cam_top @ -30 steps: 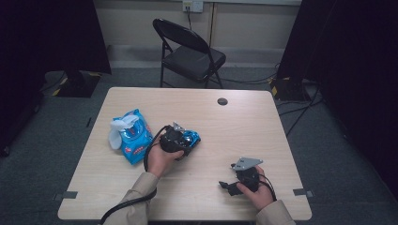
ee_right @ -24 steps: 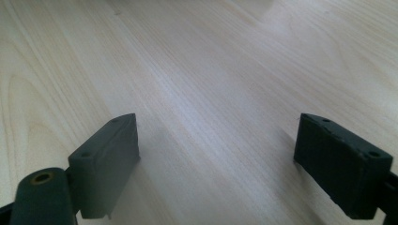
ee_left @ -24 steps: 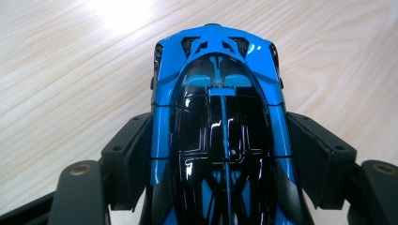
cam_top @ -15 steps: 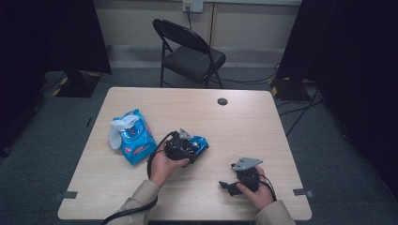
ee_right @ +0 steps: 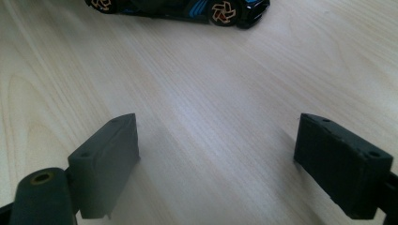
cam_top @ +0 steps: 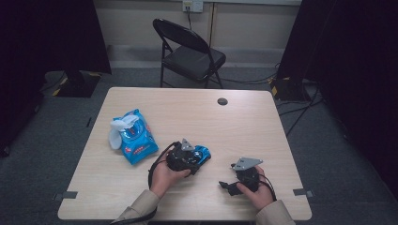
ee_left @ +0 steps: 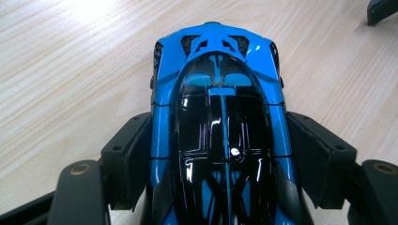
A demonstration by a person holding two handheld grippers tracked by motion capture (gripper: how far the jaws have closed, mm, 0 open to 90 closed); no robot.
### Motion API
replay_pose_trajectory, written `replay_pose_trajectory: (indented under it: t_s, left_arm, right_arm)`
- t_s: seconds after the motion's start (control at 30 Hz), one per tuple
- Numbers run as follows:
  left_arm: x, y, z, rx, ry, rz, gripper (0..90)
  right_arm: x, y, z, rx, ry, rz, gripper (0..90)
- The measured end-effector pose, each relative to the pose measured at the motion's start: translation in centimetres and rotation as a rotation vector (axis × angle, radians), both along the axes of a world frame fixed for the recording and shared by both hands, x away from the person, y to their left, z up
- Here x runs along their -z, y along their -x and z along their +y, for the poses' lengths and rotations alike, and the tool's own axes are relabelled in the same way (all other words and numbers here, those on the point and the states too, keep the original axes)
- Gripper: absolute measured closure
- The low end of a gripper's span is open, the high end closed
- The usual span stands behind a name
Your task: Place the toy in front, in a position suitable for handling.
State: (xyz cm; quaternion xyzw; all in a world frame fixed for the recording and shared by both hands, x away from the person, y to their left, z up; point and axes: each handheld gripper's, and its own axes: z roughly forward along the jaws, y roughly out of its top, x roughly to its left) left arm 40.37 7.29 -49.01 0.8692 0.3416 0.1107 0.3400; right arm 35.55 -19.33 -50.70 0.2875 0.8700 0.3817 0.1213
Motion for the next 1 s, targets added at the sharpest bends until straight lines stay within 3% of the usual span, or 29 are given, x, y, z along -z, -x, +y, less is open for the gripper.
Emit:
replay_pose_trajectory:
  t_s: [0.33, 0.37, 0.6, 0.77, 1.0]
  left_arm:
    - [0.1, 0.2, 0.2, 0.013, 0.001, -0.016, 26.9]
    - [-0.2, 0.3, 0.4, 0.008, 0.019, -0.034, 25.9]
    - [-1.2, 0.7, 1.4, 0.009, 0.013, -0.048, 18.4]
    - [-0.9, 1.7, 2.3, 0.015, 0.024, -0.046, 17.0]
    - [0.6, 3.2, 3.3, 0.030, 0.018, -0.057, 17.1]
  right_arm:
    - [0.0, 0.0, 0.0, 0.000, 0.000, 0.000, 13.5]
    - [0.0, 0.0, 0.0, 0.000, 0.000, 0.000, 13.5]
    - [0.0, 0.0, 0.0, 0.000, 0.000, 0.000, 13.5]
    - [0.0, 0.0, 0.0, 0.000, 0.000, 0.000, 13.5]
    - [0.0, 0.0, 0.0, 0.001, 0.001, -0.001, 13.3]
